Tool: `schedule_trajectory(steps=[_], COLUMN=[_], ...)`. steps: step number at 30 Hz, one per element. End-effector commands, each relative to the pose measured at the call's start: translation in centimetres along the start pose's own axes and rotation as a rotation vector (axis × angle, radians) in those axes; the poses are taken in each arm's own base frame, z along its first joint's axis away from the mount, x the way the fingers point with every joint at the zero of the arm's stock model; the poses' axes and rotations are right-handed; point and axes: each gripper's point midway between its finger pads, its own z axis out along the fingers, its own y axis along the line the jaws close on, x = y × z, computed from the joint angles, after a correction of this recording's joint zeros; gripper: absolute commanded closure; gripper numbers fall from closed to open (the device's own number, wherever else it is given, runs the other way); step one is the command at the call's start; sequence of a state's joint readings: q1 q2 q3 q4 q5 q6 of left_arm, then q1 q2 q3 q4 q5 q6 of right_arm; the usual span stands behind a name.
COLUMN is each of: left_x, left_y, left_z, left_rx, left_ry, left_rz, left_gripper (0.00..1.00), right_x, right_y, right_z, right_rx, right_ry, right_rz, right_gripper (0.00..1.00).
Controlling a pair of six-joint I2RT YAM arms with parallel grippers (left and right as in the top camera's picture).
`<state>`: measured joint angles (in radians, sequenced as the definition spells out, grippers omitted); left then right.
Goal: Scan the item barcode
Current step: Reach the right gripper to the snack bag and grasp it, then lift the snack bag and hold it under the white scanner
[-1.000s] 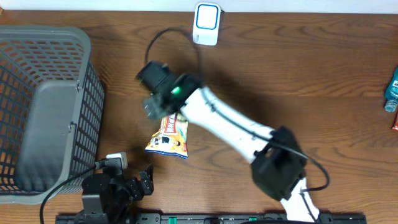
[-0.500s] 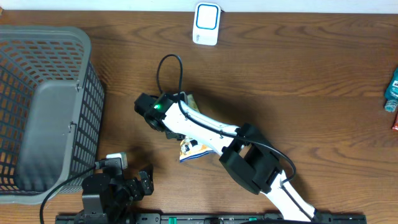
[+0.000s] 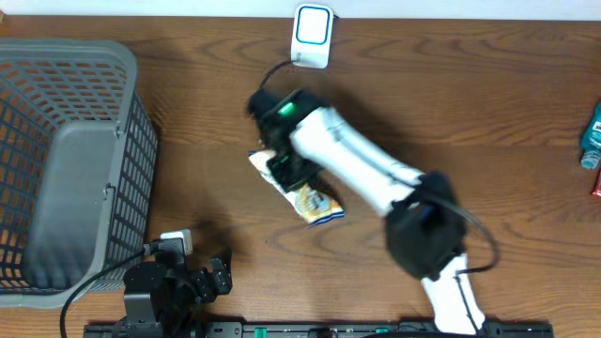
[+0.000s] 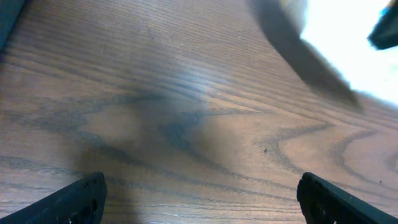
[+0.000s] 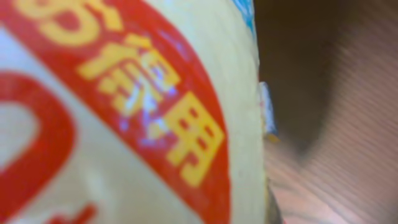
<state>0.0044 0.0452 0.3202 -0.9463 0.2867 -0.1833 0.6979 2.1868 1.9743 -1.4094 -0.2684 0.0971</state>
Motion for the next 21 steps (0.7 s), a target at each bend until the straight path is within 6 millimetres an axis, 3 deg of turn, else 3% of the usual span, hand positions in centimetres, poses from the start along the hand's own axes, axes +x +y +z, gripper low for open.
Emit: schedule_trajectory(steps=[1,5,8,17,21], left_x=[0.2,0.2,0.2,0.2,0.2], left_y=[-0.2,-0.2,-0.2,-0.2,-0.2], left_z=[-0.1,-0.1,-0.1,-0.1,-0.1], left_rx=[0.009,0.009,0.009,0.009,0.009], left_ry=[0.011,0.011,0.011,0.011,0.011], left_rz=[0.006,0.006,0.006,0.006,0.006], left_gripper=[0.02,0.02,0.02,0.02,0.02], right_x=[-0.3,-0.3,0.8,3.1,3.5], right_y=[3.5,0.4,-1.8,-5.7,-6.2], right_z=[-5.7,-7.5,-7.5,-9.0,-10.1], right_rx=[-0.495,-0.702,-0.752,-0.775,-0.793], right_ry=[-0.141,-0.245,-0.253,-0.294,-0.327], right_rz=[-0.286,-0.274,-0.245,-0.252,-0.240], right_gripper=[0.99,0.99,0.99,0.99,0.99])
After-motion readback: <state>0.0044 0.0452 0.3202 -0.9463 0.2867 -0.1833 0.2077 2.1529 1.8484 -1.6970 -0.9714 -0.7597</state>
